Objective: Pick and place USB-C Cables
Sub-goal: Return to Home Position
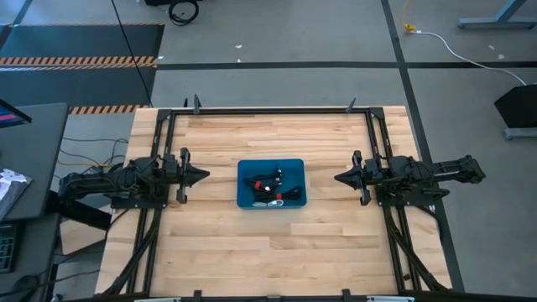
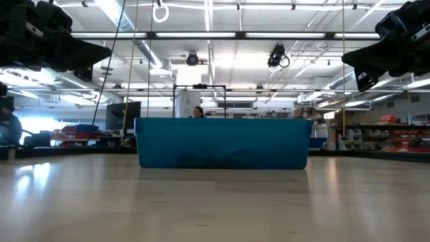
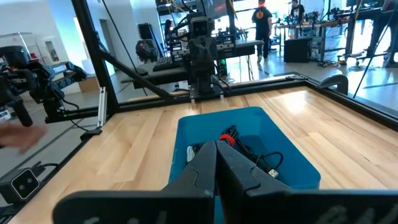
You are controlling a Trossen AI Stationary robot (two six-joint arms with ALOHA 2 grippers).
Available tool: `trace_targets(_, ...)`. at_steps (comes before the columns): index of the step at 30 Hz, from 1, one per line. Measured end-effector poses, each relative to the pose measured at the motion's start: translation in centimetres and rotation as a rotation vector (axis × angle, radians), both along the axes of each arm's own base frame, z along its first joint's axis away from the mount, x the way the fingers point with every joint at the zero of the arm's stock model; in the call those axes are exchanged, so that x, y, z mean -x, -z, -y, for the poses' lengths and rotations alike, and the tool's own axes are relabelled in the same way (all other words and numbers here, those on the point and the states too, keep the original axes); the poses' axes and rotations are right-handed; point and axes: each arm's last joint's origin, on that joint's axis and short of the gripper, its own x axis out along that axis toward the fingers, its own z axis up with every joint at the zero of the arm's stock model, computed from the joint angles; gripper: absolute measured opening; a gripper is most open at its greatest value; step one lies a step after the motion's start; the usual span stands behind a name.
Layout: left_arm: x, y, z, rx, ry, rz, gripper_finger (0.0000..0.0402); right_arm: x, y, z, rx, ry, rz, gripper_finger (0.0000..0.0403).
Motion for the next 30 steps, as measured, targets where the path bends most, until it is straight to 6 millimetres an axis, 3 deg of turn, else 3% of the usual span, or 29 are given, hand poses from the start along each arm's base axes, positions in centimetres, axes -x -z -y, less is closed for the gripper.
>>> trace_targets(30,0.00,0.00,0.00,0.000,0.000,0.001,0.0023,0.00,0.00,0.00,0.000,-0.001,0.000,0.0012)
